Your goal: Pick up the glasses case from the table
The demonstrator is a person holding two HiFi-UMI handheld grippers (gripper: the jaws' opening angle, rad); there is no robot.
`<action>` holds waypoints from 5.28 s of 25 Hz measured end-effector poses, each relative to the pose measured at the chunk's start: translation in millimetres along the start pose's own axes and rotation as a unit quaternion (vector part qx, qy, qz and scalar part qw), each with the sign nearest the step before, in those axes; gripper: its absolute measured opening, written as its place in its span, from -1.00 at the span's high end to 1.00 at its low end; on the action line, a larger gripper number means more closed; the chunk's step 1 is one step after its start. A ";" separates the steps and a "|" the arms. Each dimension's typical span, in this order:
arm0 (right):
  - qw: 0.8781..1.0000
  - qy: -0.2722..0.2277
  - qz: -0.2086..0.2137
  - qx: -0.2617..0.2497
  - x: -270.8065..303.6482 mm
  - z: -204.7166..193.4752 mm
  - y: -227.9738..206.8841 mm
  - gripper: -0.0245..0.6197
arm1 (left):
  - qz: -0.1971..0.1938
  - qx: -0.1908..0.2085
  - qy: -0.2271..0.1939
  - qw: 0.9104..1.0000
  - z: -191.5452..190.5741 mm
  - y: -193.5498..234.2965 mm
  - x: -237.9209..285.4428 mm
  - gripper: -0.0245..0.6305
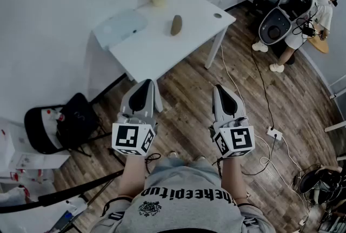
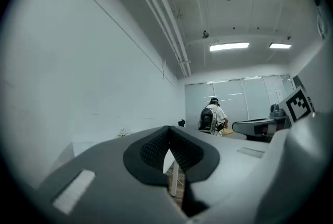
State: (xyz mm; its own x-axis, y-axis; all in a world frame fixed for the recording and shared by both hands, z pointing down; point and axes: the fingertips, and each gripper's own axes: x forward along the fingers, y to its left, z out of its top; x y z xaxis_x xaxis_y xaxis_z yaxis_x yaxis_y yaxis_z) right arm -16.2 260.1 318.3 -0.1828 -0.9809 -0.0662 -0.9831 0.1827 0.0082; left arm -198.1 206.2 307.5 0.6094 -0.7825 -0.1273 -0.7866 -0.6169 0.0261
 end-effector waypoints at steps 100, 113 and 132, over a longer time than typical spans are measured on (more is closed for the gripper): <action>0.998 0.022 0.046 0.032 400.6 -43.5 -180.9 0.91 | -0.006 -0.004 0.052 0.999 -68.6 151.4 408.7 0.87; 0.996 0.077 0.017 0.041 435.3 -82.9 -186.1 0.91 | -0.020 -0.021 0.106 0.994 -109.1 180.9 434.9 0.86; 0.985 0.152 0.065 0.058 482.7 -136.8 -215.2 0.91 | 0.022 -0.039 0.217 0.975 -185.4 183.5 470.6 0.69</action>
State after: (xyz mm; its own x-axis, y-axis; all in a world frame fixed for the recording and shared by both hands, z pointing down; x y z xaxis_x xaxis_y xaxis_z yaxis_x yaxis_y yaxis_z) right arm 106.5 -261.8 421.1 -0.3168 -0.9201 0.2305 -0.9476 0.2969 -0.1177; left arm -37.3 -290.9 436.1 0.5732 -0.7595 0.3076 -0.8132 -0.5734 0.0995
